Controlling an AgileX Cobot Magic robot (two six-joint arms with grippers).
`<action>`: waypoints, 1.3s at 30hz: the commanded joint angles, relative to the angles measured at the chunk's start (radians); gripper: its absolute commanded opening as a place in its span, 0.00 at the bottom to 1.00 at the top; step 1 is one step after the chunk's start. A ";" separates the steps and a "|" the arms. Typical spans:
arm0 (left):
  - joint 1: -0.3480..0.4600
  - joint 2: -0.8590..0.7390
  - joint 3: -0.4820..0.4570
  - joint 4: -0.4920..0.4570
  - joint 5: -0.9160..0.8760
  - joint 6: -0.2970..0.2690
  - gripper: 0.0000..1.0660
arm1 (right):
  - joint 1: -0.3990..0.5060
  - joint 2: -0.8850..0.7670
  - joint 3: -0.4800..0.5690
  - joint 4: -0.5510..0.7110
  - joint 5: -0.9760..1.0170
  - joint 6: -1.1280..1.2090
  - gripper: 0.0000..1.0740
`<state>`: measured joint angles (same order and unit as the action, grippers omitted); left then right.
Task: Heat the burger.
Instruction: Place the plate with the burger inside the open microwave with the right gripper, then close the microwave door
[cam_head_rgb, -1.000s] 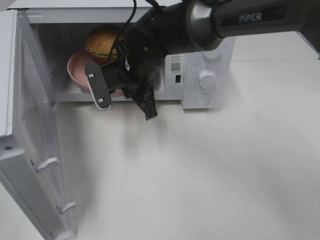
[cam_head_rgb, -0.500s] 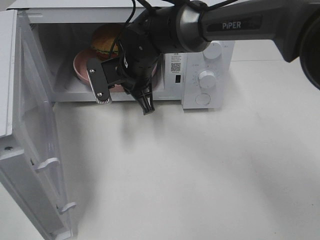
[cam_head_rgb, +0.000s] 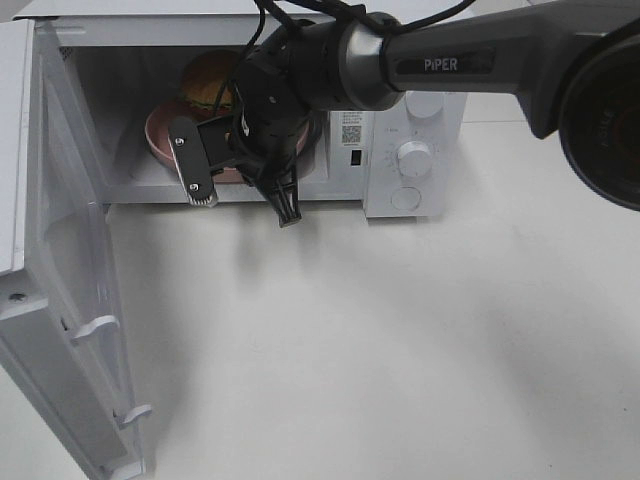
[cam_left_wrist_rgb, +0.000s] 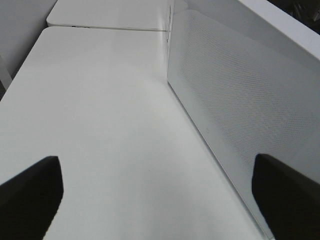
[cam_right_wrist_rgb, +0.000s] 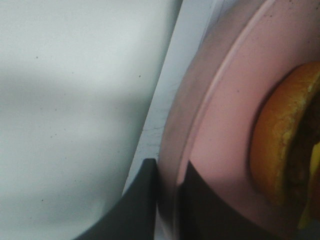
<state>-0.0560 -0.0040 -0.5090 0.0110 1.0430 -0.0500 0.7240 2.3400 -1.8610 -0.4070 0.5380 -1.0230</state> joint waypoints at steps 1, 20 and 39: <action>0.002 -0.021 0.003 0.003 -0.006 0.001 0.92 | -0.005 -0.012 -0.027 -0.029 -0.062 0.004 0.05; 0.002 -0.021 0.003 0.003 -0.006 0.001 0.92 | -0.005 -0.012 -0.027 0.020 -0.036 0.056 0.40; 0.002 -0.021 0.003 0.003 -0.006 0.001 0.92 | -0.005 -0.125 0.145 0.024 -0.124 0.070 0.65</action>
<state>-0.0560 -0.0040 -0.5090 0.0160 1.0430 -0.0500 0.7210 2.2320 -1.7250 -0.3840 0.4370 -0.9630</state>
